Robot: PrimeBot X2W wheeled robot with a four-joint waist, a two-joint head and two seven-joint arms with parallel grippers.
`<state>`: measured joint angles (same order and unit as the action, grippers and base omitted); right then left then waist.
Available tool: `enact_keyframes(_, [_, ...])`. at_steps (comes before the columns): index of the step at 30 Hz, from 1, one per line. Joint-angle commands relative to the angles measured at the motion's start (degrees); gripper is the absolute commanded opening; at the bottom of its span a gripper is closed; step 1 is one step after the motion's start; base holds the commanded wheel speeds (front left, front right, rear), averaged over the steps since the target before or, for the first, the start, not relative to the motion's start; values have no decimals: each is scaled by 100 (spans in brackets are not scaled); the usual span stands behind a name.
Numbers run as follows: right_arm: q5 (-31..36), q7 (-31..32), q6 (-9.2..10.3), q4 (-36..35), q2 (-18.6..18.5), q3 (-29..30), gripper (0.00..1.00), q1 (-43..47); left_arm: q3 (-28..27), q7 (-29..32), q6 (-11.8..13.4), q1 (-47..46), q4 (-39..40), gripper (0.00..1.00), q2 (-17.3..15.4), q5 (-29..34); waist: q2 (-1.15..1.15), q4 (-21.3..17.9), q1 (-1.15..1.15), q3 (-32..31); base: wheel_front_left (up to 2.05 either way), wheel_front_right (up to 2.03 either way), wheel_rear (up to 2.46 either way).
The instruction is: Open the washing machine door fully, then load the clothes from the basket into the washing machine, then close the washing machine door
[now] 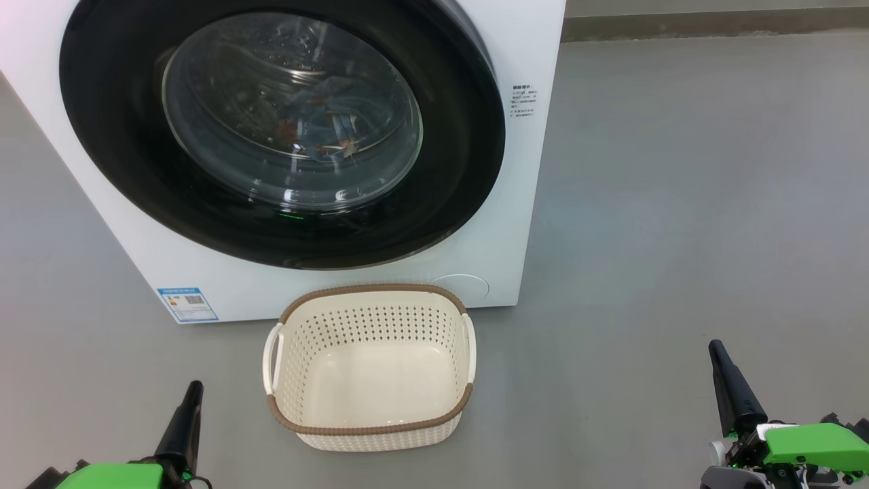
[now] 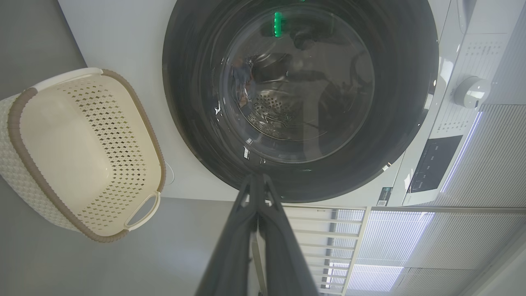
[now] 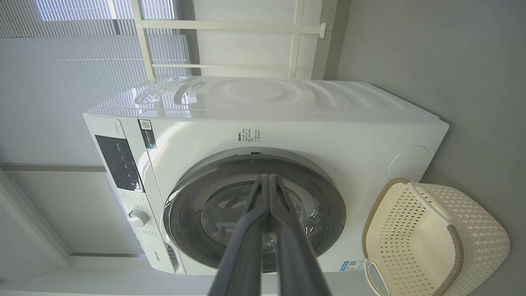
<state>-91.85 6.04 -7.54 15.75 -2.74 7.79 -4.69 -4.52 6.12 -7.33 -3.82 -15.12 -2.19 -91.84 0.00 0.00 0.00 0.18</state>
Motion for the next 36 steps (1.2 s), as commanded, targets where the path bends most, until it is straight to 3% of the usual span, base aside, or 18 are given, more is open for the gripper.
enact_keyframes(1, [-32, 45, 5, -173, -14, -128, 0, -149, -201, 37, -15, -237, 109, 0, -72, -31, 0, 0, 0, 0, 0, 0, 0])
enact_keyframes(36, [-32, 45, 5, -173, -14, -128, 0, -149, -204, 39, -15, -237, 109, 0, -71, -29, 0, 0, 0, 0, 0, 0, 0])
